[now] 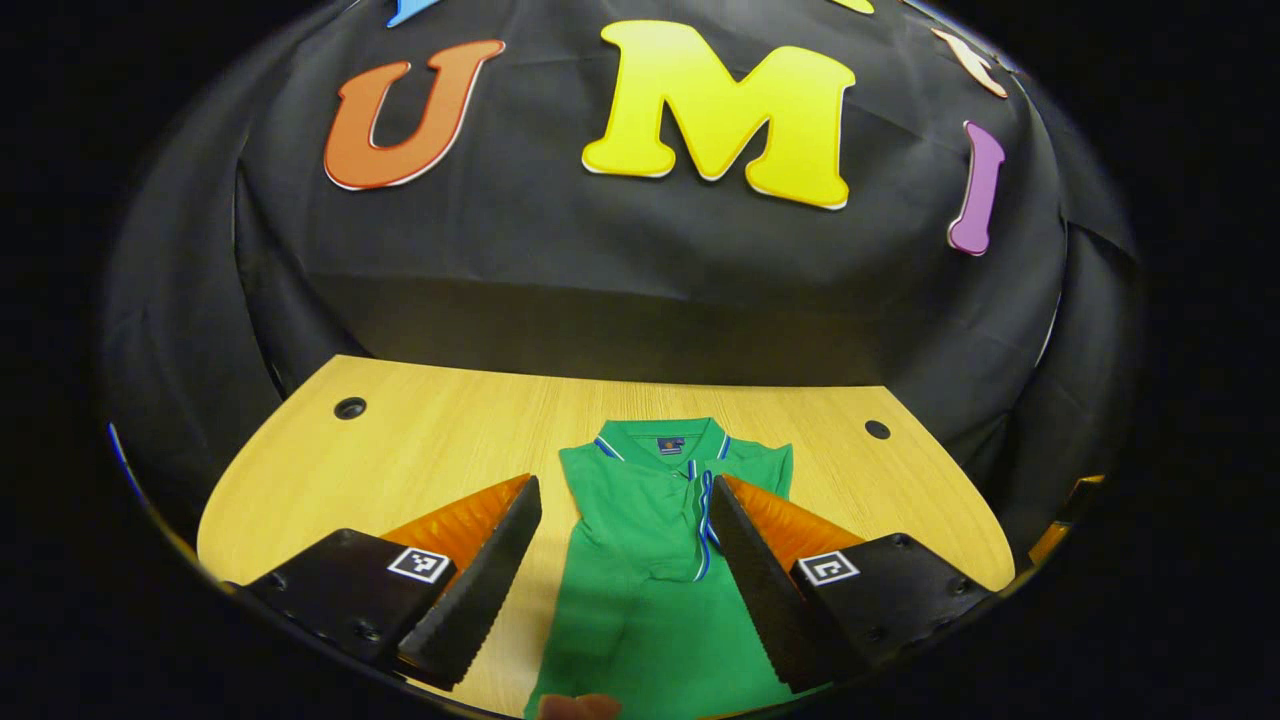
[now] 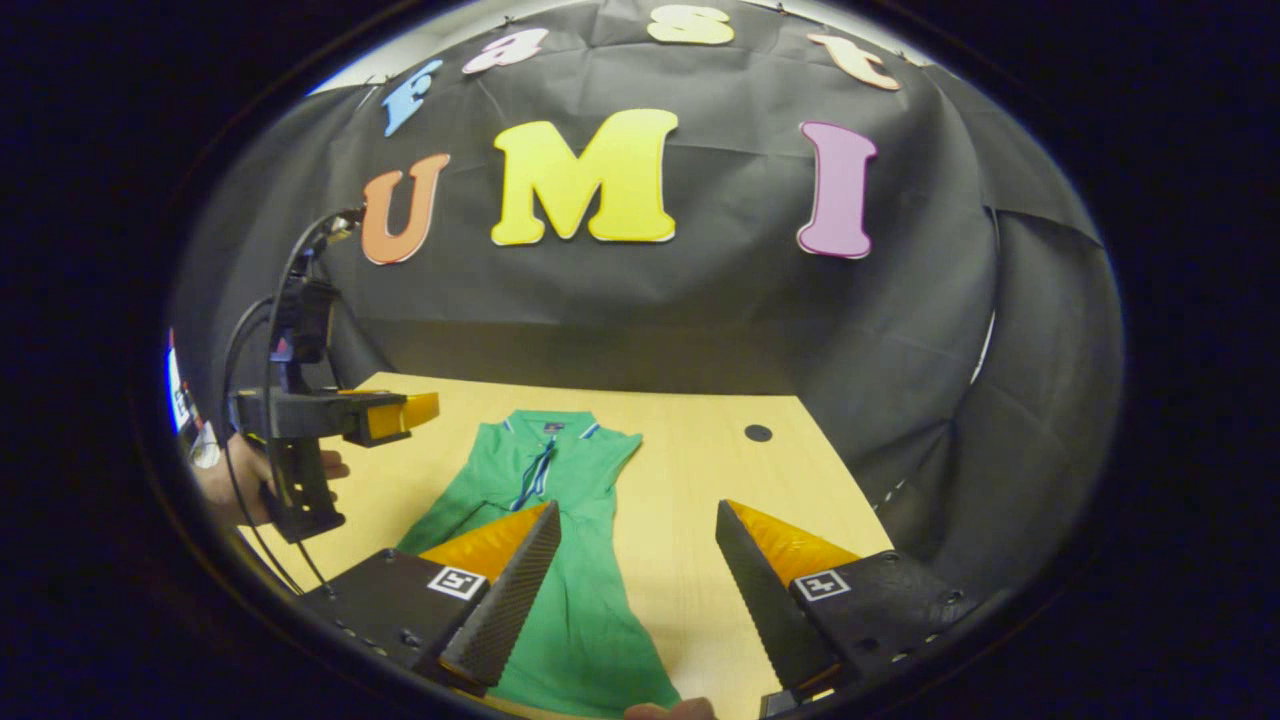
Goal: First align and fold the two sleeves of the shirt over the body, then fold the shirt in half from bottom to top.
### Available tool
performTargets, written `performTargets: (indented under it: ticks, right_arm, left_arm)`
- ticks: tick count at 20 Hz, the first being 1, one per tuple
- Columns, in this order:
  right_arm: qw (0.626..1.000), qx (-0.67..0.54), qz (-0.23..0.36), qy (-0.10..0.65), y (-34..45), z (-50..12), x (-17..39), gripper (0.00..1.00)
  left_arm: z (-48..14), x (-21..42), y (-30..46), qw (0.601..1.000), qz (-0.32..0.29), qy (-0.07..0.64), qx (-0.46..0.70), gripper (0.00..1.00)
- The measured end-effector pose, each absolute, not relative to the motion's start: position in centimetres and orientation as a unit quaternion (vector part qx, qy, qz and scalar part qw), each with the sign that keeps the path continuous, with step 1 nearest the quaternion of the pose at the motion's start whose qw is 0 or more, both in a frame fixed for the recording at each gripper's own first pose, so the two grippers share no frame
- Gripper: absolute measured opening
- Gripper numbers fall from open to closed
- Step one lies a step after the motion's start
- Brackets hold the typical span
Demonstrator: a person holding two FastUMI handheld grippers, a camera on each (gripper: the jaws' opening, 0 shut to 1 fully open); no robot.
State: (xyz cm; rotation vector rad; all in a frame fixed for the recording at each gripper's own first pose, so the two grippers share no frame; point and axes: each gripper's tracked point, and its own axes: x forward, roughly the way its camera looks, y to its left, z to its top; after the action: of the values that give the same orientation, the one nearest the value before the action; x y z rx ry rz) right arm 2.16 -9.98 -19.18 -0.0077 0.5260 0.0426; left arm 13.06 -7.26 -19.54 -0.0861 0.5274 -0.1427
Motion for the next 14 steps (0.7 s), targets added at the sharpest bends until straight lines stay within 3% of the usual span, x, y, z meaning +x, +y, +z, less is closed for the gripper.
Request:
performTargets:
  ticks: [3, 8, 14]
  right_arm:
    - [0.959, -0.015, 0.042, 0.280, -9.9, -21.2, 0.7, 0.95]
    - [0.937, -0.018, 0.049, 0.347, -11.1, -26.1, -3.6, 0.95]
    - [0.897, -0.007, 0.029, 0.442, -13.1, -33.3, -9.4, 0.96]
  left_arm:
    - [-18.9, 8.7, -5.2, 0.963, -0.065, 0.257, -0.050, 1.00]
    - [-21.7, -0.5, -1.4, 0.948, -0.073, 0.310, -0.023, 1.00]
    - [-29.2, -11.4, 0.4, 0.887, -0.089, 0.451, -0.039, 1.00]
